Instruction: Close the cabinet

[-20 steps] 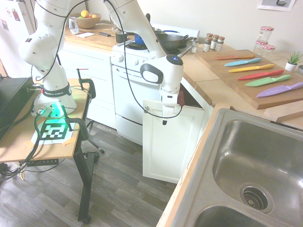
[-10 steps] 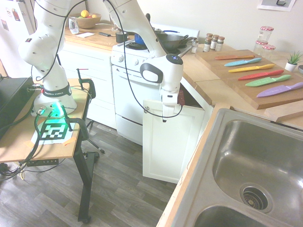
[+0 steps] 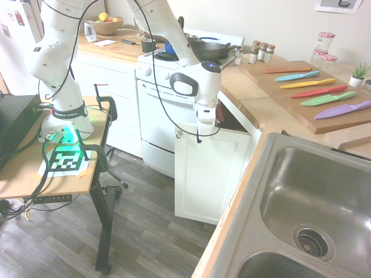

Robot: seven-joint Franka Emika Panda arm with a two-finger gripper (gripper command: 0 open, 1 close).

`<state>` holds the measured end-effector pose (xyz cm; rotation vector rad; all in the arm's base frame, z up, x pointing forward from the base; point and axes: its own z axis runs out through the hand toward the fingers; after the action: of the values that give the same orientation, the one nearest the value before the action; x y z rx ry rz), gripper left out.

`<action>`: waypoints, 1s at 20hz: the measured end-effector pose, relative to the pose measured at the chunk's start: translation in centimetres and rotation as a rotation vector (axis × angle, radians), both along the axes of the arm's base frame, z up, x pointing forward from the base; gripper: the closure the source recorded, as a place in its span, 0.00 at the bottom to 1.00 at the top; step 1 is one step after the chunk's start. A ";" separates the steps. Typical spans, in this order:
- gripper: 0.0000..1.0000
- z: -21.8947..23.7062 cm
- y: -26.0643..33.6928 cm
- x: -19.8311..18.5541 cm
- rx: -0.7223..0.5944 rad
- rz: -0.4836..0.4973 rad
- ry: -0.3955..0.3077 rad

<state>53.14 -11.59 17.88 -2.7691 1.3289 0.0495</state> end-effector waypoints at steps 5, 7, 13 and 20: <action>1.00 -0.3 2.8 -0.2 -0.027 0.023 0.007; 1.00 -0.3 3.9 -0.1 -0.034 0.028 0.010; 1.00 0.7 9.0 0.7 -0.065 0.054 0.002; 1.00 3.1 16.2 3.5 -0.082 0.057 0.014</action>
<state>56.66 4.58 20.99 -2.8802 1.2828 0.0179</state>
